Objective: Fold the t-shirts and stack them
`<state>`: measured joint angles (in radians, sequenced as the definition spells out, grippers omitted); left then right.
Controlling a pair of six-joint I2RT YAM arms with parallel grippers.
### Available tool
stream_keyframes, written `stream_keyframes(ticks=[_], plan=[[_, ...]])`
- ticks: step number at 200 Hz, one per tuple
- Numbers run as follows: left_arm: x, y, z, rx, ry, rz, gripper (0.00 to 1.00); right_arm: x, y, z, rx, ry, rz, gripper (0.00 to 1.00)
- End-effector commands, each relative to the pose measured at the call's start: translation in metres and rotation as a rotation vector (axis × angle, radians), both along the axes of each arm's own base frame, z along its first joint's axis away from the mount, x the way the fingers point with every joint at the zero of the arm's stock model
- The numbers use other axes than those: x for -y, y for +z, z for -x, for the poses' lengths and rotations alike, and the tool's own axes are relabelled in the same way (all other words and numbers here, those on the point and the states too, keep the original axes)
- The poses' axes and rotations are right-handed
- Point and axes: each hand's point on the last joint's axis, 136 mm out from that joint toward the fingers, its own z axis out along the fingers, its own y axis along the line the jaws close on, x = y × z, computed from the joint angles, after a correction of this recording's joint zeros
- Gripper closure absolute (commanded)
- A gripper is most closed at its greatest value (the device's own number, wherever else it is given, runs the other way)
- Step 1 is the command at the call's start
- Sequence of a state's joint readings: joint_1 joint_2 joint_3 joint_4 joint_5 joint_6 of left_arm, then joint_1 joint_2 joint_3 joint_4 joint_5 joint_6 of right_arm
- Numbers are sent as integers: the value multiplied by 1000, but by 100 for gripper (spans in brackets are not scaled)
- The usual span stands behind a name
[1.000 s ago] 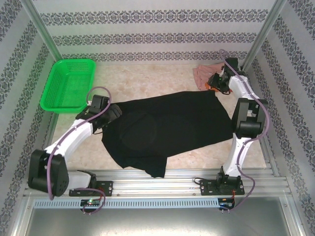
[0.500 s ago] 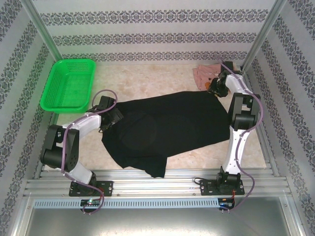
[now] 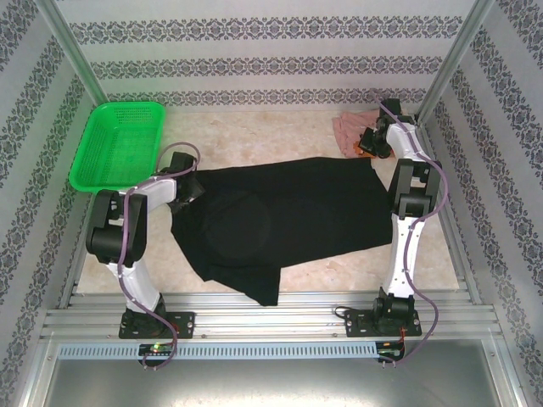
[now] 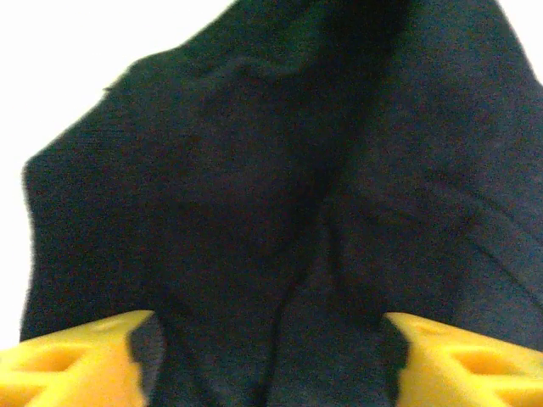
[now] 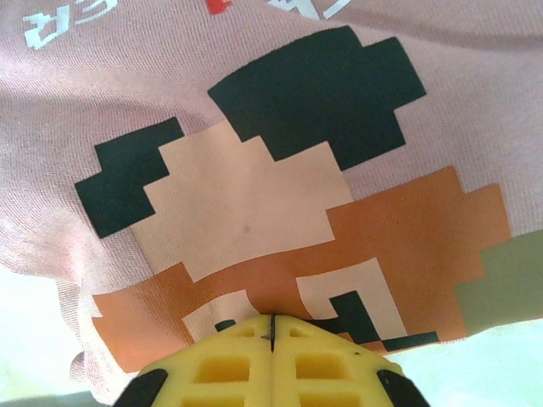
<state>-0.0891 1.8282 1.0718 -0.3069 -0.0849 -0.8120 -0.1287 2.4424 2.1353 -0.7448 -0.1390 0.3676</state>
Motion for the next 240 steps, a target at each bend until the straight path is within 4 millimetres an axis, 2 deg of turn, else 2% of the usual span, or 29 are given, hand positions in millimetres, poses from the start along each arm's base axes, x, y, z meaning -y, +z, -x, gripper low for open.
stream_keyframes(ticks=[1, 12, 26, 36, 61, 85, 103, 112, 148, 187, 211, 216, 230, 240], plan=[[-12, -26, 17, -120, -6, -24, 34, 0, 13, -2, 13, -2, -12, 96], [-14, -22, 11, -117, -12, -36, 29, -1, 17, 2, 8, 1, -16, 86], [-16, -18, 2, -111, -30, -50, 29, -2, 20, 10, -3, 1, -11, 73], [-18, -18, -2, -111, -38, -51, 28, 1, 19, 19, -23, -7, -2, 68], [-21, -18, -11, -114, -57, -59, 28, 0, 14, 36, -60, -9, -10, 64], [-25, -21, -16, -117, -64, -59, 28, 1, 5, 41, -74, -11, -10, 64], [-27, -20, -20, -113, -69, -57, 28, -1, 2, 38, -69, -11, -26, 66], [-27, -19, -22, -112, -77, -59, 28, -2, 2, 36, -69, -14, -28, 70], [-29, -20, -26, -116, -96, -61, 28, -2, -1, 32, -68, -34, -42, 100], [-32, -17, -29, -113, -116, -65, 28, 5, 20, 15, 9, -60, -40, 100], [-30, -17, -33, -108, -140, -58, 28, 8, 27, 19, 4, -61, -28, 100], [-29, -17, -33, -107, -143, -58, 28, 8, 28, 21, -4, -63, -30, 93], [-29, -17, -34, -105, -148, -57, 28, 8, 25, 32, -34, -73, -55, 67], [-28, -16, -35, -100, -150, -55, 28, 8, 22, 41, -55, -84, -74, 59]])
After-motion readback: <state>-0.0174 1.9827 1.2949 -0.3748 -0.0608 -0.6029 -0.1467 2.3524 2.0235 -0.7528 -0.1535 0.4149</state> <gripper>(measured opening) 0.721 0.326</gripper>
